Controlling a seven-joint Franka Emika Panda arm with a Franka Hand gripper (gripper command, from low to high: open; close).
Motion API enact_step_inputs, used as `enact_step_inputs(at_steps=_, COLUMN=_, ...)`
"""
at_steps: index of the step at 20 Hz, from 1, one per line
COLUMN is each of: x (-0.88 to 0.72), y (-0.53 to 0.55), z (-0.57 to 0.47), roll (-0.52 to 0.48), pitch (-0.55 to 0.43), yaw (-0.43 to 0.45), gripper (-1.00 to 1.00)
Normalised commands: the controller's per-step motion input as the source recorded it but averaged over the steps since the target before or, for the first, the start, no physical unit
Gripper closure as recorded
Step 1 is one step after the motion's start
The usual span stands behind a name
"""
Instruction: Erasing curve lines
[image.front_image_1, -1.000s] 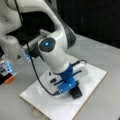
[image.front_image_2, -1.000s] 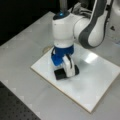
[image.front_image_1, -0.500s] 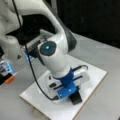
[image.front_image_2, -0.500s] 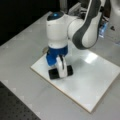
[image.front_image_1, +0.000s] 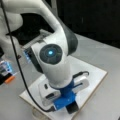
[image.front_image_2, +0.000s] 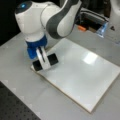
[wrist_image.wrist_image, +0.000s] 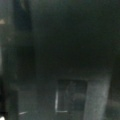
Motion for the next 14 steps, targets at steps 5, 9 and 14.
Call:
enact_step_inputs(at_steps=5, x=-0.18, y=-0.16, z=-0.01, roll=-0.239, pitch=0.037, yaw=0.388, gripper=1.0)
enact_step_inputs(at_steps=9, x=-0.54, y=-0.21, z=-0.04, roll=-0.18, pitch=-0.038, yaw=0.398, gripper=1.0)
enact_step_inputs(at_steps=14, x=-0.82, y=-0.23, z=0.01, roll=-0.099, pitch=-0.103, yaw=0.346, gripper=1.0)
